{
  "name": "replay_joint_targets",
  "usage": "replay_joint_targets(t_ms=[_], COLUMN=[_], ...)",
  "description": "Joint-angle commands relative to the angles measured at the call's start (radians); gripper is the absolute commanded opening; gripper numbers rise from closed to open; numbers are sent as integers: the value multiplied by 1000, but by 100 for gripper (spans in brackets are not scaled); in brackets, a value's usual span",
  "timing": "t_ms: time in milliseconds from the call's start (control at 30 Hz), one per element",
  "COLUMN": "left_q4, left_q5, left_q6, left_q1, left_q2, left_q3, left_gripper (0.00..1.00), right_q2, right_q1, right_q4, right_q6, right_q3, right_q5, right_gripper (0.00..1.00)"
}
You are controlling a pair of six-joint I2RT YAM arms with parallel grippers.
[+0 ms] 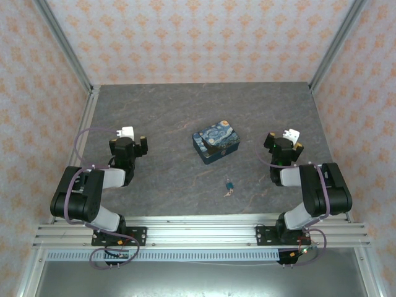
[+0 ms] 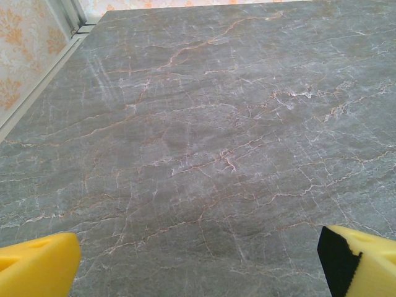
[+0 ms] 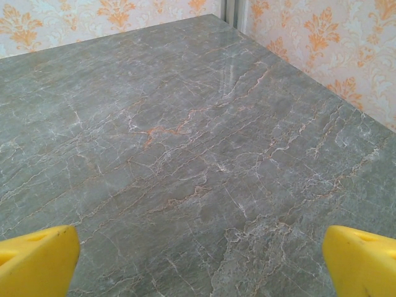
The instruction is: Unlock a padlock with a key
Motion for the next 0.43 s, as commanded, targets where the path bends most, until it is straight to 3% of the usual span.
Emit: replay_joint_targets(t_ms=[0,400], left_q4=[25,24], left_q5=[4,4], left_q6=[-12,-12], left_q1=[1,1], left_q2=[4,3], left_q3=[22,22], left_gripper=[100,100], right_q2=[-8,-5], right_q1=[-5,-2], right_q4=[-2,-11], right_q6=[-2,-12], right_q3=[14,20], right_q5=[-9,-30], right_gripper=[100,100])
